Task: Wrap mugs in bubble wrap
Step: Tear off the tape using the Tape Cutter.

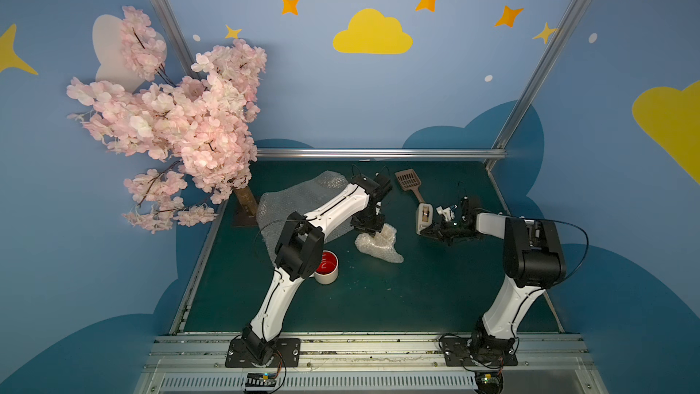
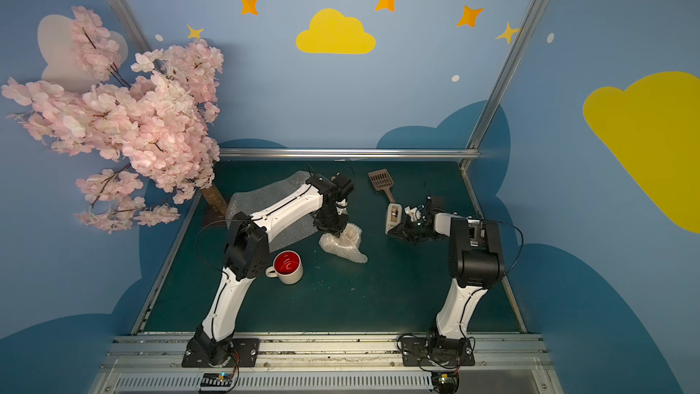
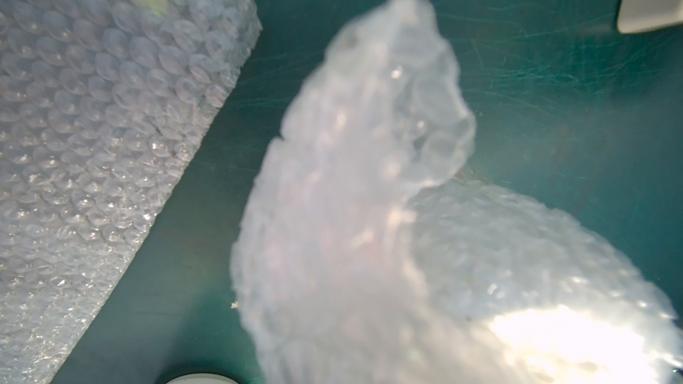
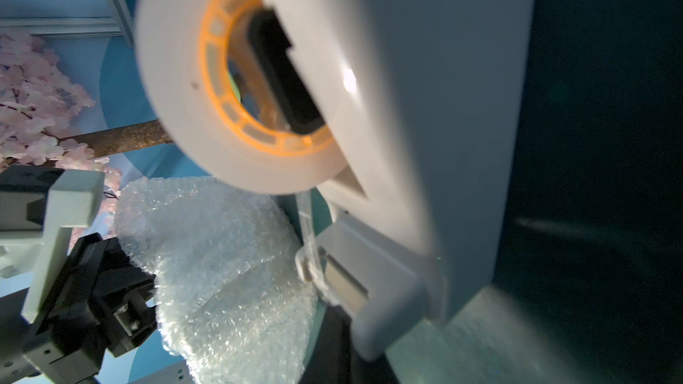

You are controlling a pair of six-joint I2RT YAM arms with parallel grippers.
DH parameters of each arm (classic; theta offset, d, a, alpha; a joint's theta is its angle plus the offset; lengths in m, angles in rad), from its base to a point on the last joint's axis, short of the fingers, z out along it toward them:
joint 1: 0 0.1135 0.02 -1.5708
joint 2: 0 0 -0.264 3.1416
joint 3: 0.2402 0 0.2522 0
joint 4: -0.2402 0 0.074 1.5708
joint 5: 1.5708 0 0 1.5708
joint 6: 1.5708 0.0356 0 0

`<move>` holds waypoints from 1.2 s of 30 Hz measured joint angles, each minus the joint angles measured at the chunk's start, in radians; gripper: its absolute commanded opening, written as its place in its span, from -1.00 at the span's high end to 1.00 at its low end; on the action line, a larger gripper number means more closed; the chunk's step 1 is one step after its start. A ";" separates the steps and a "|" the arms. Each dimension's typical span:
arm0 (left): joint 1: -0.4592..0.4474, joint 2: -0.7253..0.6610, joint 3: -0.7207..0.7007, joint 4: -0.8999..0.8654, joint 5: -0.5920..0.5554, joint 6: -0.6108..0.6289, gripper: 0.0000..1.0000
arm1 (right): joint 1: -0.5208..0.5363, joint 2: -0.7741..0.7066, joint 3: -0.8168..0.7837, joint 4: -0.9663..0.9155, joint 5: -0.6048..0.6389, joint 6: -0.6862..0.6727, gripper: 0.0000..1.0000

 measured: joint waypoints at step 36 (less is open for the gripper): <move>-0.001 0.020 0.034 -0.022 0.000 0.003 0.57 | -0.014 0.115 0.330 -0.462 0.369 -0.139 1.00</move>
